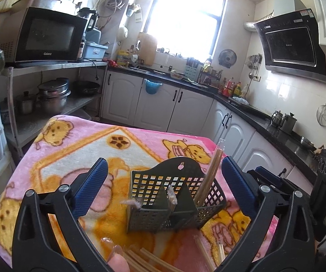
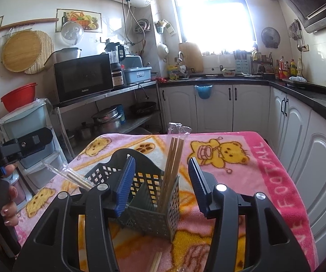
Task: Organize utensils
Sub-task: 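Open the left gripper and pull it back from the caddy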
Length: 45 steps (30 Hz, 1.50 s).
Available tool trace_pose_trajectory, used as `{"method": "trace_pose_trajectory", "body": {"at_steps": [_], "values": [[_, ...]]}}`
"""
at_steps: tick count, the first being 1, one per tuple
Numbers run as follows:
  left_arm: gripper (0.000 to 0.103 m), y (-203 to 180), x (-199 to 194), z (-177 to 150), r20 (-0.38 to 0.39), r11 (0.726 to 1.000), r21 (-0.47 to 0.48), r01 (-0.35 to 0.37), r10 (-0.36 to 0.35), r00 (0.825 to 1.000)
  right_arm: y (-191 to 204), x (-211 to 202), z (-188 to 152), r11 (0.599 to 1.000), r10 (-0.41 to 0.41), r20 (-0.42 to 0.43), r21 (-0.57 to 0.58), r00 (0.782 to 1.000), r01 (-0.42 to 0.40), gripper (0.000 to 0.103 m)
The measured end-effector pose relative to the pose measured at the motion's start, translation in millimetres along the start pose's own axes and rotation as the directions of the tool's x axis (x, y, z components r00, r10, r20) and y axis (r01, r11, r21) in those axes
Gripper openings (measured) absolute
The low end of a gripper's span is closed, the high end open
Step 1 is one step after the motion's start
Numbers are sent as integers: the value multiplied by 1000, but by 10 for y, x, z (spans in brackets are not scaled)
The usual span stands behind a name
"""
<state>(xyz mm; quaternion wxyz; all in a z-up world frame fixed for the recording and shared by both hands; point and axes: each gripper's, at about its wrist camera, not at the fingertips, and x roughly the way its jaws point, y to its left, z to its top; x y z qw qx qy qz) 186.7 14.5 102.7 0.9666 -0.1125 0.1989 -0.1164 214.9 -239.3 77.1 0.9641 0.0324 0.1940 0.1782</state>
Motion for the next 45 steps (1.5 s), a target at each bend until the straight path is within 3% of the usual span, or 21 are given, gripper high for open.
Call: {"method": "trace_pose_trajectory", "body": {"at_steps": [24, 45], "values": [[92, 87, -274, -238, -7, 1000, -6, -31, 31, 1000, 220, -249, -202, 998, 29, -47, -55, 998, -32, 49], [92, 281, -251, -644, -99, 994, 7, -108, 109, 989, 403, -233, -626, 994, 58, -162, -85, 985, -73, 49]]}}
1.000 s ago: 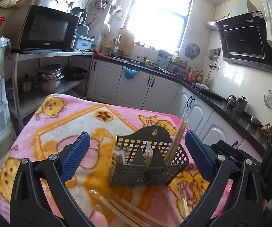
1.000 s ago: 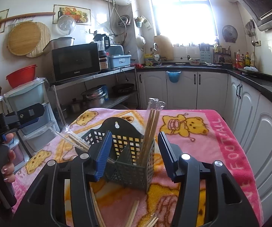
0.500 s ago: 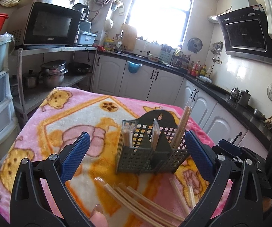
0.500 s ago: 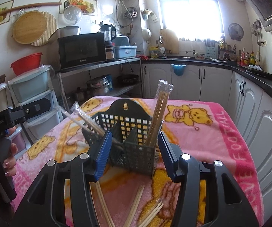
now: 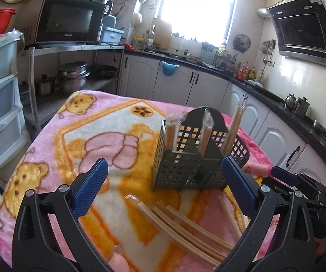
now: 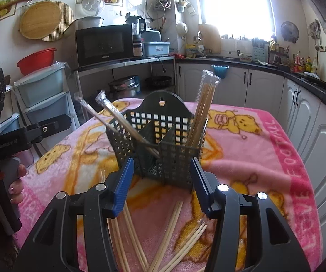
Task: Organize utensils
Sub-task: 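Lower the open left gripper onto the wrapped chopsticks on the blanket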
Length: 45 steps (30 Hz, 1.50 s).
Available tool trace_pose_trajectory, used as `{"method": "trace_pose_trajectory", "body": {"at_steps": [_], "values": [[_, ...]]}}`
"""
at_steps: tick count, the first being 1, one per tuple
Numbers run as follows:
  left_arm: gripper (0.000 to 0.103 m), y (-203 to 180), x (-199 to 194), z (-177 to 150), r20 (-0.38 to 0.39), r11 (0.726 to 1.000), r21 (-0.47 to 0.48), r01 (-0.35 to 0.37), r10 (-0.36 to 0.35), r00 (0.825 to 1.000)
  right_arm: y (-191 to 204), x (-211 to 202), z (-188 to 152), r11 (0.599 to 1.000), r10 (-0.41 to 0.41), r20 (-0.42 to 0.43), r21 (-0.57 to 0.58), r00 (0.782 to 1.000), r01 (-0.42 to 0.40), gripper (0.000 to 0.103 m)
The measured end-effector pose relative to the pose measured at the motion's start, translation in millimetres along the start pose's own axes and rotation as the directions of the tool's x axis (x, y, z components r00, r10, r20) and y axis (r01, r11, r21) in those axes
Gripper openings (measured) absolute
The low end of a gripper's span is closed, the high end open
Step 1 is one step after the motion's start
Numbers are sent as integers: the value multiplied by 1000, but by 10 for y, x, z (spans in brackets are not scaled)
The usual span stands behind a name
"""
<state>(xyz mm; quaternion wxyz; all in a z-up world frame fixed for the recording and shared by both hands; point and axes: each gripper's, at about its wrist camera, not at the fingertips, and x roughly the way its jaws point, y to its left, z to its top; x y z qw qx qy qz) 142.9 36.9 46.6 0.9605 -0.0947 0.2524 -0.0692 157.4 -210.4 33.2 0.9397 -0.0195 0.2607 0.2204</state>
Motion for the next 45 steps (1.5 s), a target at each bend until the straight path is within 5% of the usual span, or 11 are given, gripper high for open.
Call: {"method": "trace_pose_trajectory", "body": {"at_steps": [26, 37, 45], "values": [[92, 336, 401, -535, -205, 997, -67, -45, 30, 978, 114, 303, -403, 1000, 17, -172, 11, 985, -15, 49], [50, 427, 676, -667, -303, 988, -154, 10, -57, 951, -65, 471, -431, 998, -15, -228, 60, 974, 30, 49], [39, 548, 939, -649, -358, 977, -213, 4, -82, 930, -356, 516, -529, 986, -73, -276, 125, 958, 111, 49]]}}
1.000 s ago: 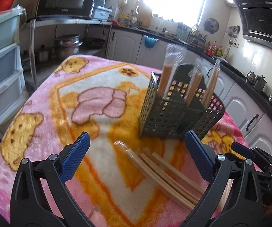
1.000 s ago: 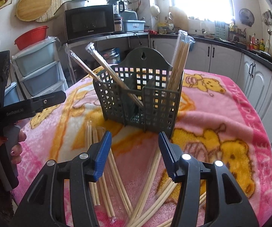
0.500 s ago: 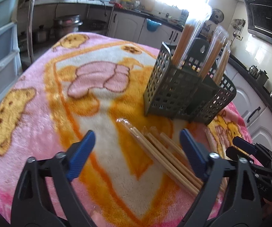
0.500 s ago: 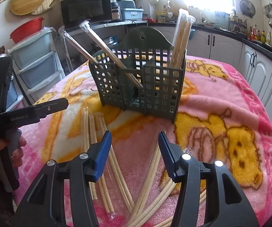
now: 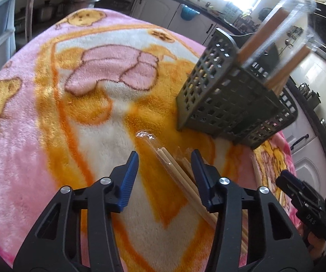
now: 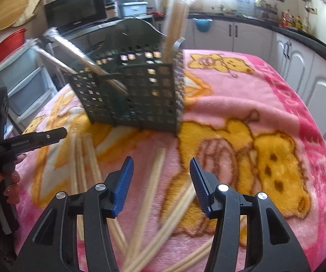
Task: Organize utensils
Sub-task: 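Lower the open left gripper onto the wrapped chopsticks on the blanket, then close the left gripper on a wrapped chopstick and lift it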
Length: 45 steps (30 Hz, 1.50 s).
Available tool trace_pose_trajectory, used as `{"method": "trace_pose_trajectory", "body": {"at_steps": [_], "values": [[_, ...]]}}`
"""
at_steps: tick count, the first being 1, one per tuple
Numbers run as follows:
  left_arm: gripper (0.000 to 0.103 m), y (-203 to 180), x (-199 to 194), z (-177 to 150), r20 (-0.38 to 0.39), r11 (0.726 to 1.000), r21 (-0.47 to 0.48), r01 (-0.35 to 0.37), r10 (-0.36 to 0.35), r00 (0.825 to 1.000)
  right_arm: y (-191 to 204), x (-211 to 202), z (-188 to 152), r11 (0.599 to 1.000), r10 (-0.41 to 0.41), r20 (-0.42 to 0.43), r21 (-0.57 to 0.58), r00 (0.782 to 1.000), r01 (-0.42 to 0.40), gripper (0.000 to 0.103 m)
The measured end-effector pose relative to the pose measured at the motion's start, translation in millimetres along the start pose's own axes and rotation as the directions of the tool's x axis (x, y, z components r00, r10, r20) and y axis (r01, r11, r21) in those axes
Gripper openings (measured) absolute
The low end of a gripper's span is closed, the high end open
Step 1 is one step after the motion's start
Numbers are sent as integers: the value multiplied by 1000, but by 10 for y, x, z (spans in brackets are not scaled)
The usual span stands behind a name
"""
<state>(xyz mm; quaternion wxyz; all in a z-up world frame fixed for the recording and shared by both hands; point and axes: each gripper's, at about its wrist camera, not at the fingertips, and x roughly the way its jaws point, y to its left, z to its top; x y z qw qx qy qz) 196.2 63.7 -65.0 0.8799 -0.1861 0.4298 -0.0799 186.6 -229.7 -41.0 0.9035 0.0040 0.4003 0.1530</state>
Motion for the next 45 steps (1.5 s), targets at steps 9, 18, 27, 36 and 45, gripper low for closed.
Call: {"method": "trace_pose_trajectory", "body": {"at_steps": [9, 18, 27, 36, 45], "values": [[34, 77, 221, 146, -35, 999, -41, -10, 9, 999, -243, 220, -37, 996, -10, -96, 89, 995, 18, 49], [20, 121, 328, 256, -30, 998, -54, -35, 33, 999, -308, 358, -22, 994, -21, -134, 103, 991, 35, 28], [7, 195, 349, 277, -18, 997, -58, -41, 40, 999, -428, 331, -46, 987, 8, -106, 161, 994, 9, 15], [2, 273, 69, 218, 49, 996, -83, 13, -9, 999, -417, 159, -12, 979, 52, -39, 198, 998, -43, 14], [2, 143, -583, 194, 190, 997, -38, 68, -60, 980, -240, -134, 100, 979, 107, 62, 166, 992, -116, 12]]}}
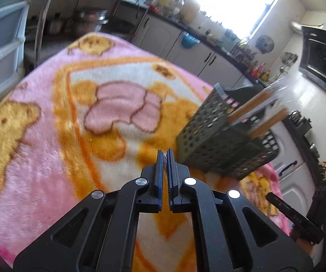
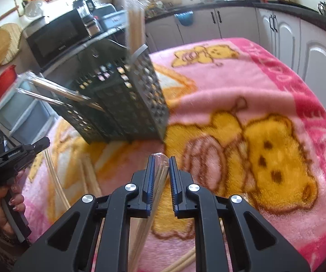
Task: Organize utensils
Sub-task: 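Close the left gripper on a wrapped chopstick and lift it, then carry the chopstick with the left gripper over the caddy and lower it in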
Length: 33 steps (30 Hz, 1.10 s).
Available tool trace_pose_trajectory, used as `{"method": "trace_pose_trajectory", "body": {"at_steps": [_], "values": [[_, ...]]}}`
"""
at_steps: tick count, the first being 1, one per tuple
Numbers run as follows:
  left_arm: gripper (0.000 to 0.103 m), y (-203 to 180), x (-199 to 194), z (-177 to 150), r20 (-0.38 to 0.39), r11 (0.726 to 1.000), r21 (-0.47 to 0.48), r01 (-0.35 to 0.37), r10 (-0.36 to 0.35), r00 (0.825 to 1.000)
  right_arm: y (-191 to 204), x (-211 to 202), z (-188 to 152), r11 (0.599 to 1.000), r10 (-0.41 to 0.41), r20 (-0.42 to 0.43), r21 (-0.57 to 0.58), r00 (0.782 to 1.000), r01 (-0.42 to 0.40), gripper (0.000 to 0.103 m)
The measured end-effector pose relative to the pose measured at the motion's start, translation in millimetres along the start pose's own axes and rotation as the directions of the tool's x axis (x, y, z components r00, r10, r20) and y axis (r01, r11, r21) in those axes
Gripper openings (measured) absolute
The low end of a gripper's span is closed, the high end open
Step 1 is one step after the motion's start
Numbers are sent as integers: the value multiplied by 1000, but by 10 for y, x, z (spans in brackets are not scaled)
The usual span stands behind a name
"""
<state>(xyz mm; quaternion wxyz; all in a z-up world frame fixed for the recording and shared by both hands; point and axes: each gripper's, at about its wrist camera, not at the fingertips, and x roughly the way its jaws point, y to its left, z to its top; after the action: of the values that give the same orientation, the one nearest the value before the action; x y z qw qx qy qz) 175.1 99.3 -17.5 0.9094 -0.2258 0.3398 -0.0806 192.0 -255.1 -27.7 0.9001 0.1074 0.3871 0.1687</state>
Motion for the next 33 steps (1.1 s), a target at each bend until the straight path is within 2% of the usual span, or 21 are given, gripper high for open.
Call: {"method": "trace_pose_trajectory", "body": {"at_steps": [9, 24, 33], "values": [[1, -327, -419, 106, 89, 995, 64, 80, -86, 992, 338, -287, 122, 993, 94, 81, -78, 992, -88, 11], [1, -627, -697, 93, 109, 979, 141, 150, -166, 980, 645, -559, 200, 977, 172, 152, -149, 973, -149, 9], [1, -799, -816, 105, 123, 966, 179, 188, -212, 970, 711, -704, 249, 975, 178, 203, -172, 963, -143, 9]]}}
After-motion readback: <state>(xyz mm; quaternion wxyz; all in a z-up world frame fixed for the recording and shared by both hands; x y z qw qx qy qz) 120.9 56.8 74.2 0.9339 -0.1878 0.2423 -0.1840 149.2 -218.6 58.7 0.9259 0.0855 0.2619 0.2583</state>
